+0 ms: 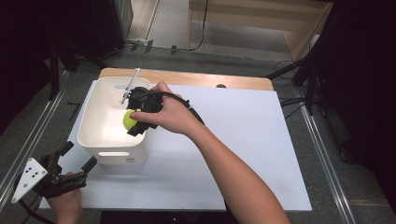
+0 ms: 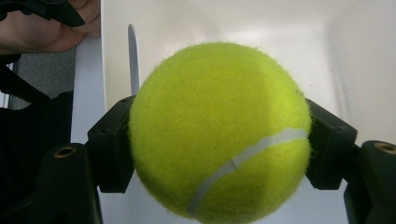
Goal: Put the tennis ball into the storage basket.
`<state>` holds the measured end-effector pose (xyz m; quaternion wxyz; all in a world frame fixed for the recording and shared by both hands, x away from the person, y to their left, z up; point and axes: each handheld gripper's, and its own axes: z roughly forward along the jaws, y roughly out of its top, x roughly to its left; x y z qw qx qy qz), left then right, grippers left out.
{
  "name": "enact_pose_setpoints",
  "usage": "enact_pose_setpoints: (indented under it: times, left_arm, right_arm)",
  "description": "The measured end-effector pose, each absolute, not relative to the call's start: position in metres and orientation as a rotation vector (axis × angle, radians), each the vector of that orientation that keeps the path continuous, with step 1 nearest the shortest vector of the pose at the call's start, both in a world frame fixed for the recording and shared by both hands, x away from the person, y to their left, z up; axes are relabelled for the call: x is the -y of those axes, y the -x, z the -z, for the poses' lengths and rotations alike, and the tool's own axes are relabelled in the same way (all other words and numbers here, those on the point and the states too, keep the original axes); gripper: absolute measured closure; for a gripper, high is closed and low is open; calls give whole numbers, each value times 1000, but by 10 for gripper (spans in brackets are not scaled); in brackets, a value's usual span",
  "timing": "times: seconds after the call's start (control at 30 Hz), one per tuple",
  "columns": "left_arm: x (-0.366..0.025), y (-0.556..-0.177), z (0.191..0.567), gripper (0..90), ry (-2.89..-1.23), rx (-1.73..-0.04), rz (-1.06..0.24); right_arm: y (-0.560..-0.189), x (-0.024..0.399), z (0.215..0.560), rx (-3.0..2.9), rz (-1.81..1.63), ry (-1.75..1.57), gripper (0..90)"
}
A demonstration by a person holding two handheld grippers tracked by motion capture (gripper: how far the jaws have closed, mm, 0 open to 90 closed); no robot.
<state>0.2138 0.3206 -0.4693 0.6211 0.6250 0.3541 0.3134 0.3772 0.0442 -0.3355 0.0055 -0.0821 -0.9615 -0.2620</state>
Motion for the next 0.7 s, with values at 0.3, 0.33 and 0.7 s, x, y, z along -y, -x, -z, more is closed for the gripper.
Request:
enact_pose_setpoints:
  times: [0.3, 0.33, 0.7]
  left_arm:
    - [-320, -214, 469, 58, -1435, -813, -717]
    - [-320, -214, 469, 58, -1435, -812, -717]
    - [-321, -214, 469, 58, -1437, -811, -715]
  right_arm:
    - [-379, -52, 342, 3020, 791, 241, 238]
    - [-380, -52, 343, 3023, 790, 245, 237]
    - [-381, -59, 351, 3031, 759, 220, 237]
